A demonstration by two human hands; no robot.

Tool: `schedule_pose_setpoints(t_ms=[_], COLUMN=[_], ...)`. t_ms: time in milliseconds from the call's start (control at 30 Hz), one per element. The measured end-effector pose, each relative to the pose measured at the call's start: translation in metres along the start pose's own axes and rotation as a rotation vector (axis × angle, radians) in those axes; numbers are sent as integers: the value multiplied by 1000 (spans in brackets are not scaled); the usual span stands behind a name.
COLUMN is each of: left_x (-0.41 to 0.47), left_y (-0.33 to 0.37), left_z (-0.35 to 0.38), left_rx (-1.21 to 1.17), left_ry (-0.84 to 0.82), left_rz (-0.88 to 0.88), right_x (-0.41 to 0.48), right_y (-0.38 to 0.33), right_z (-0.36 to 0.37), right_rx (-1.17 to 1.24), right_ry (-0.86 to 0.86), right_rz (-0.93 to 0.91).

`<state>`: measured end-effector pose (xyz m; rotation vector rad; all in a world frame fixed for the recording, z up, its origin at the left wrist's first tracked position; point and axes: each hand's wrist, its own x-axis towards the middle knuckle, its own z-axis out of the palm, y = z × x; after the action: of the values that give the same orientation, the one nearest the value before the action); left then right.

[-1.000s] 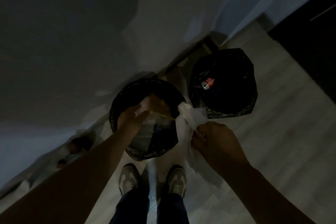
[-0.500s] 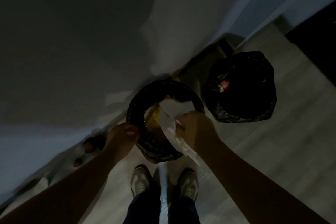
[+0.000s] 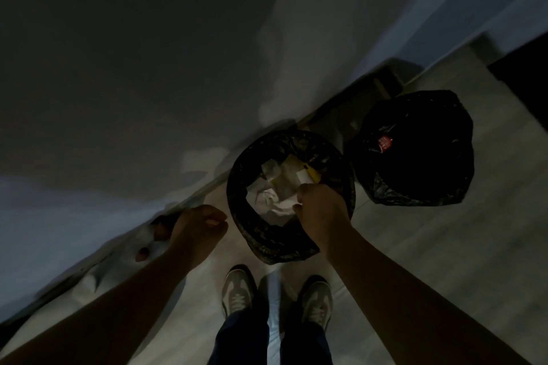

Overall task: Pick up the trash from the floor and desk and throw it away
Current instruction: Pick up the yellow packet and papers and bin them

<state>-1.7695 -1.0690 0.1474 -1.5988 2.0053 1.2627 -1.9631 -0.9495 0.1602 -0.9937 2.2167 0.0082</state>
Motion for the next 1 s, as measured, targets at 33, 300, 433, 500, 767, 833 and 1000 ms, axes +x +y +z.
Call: schedule_pose_setpoints(t_ms=[33,300,433,500,767,833,1000], left_x=[-1,-25,-54,-73,-181,-213,-307], left_y=[0,16,31,41,103,120,153], left_z=[-1,-23,-48,-63,-113,-122,-151], left_rx=[0,46,68,116,163,141,108], left_ry=[-14,-54,-78,-78,-88,-54,85], left_rz=[4,60,82,98,97,113,155], right_x=[0,-23,-56,-73,-166,-189,-249], right_y=[1,3,-1,-4,-21,-29,-51], right_z=[1,-22,-52,-72,-172,-202,-281], right_rx=[5,-118,-102,-50,-157,-159,-149], right_ry=[5,-82,3,124,-1,11,27], right_rz=[7,-57,-137,-228,-256,-333,-452])
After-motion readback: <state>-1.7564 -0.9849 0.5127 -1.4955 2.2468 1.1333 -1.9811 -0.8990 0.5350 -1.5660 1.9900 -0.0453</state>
